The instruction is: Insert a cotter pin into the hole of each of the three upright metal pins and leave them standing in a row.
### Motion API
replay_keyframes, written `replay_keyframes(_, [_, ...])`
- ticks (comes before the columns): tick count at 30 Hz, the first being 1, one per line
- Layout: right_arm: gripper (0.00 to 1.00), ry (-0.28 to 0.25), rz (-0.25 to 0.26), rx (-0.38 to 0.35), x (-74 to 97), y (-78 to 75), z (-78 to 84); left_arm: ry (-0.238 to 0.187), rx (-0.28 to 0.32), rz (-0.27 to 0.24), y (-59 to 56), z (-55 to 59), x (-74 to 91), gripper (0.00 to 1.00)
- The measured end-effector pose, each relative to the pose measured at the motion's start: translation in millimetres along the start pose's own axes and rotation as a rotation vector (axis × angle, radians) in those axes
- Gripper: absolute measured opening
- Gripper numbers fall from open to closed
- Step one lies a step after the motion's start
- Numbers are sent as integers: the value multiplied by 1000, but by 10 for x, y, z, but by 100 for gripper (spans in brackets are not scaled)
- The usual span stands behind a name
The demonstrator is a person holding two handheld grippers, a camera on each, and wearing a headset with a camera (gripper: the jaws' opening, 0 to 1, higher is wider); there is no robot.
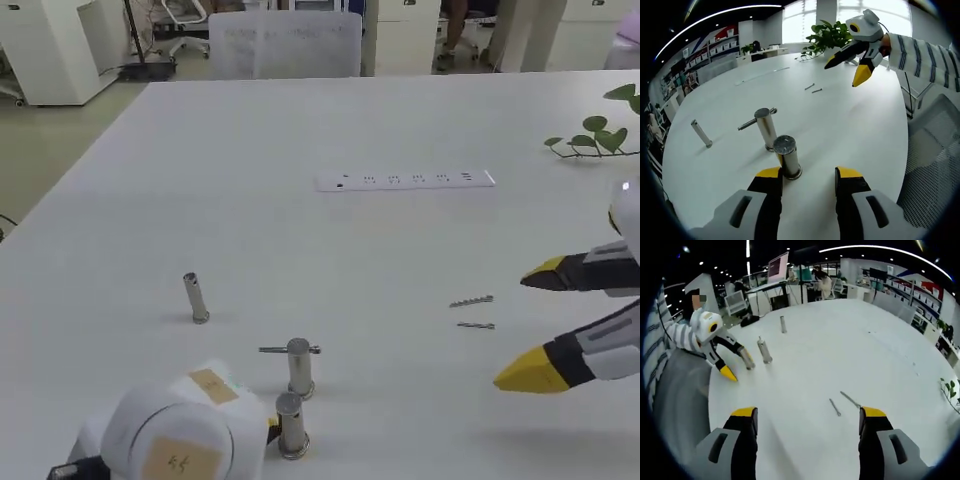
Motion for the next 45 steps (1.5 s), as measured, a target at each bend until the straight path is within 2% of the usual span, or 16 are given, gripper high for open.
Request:
replay_keyframes(2, [81, 15, -7, 11, -16, -27, -12, 14, -5, 4, 0, 14, -4, 41])
replay_keyframes(12, [75, 92, -25, 68, -160, -179, -73, 17, -2, 6, 33, 30, 17, 40])
replay_keyframes(16, [73, 116, -28, 87, -180, -236, -103, 39, 19, 25, 46, 61, 12, 39])
replay_keyframes(19, [69, 145, -23, 112, -191, -292, -119, 40, 26, 34, 51, 64, 17, 38])
replay_keyframes(24, [61, 163, -31, 113, -212, -414, -156, 42, 25, 37, 58, 58, 28, 38])
replay_keyframes(37, [50, 246, -9, 163, -342, -661, -173, 54, 24, 46, 77, 77, 71, 37])
replay_keyframes(41, [46, 263, 18, 184, -392, -710, -184, 49, 30, 40, 91, 83, 86, 37])
replay_keyframes(45, [42, 277, 18, 194, -464, -724, -203, 44, 37, 39, 102, 92, 98, 37])
Point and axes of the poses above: the centre of the closed fingertips' face, and the gripper's own axes: x roughly backward along the fingers, y roughly to its left, z roughly out of its underside, the point moved 7 cm from there along x, roughly backward along the fingers, and after that the axes turned 14 degrees about y, right-handed, at the moved point
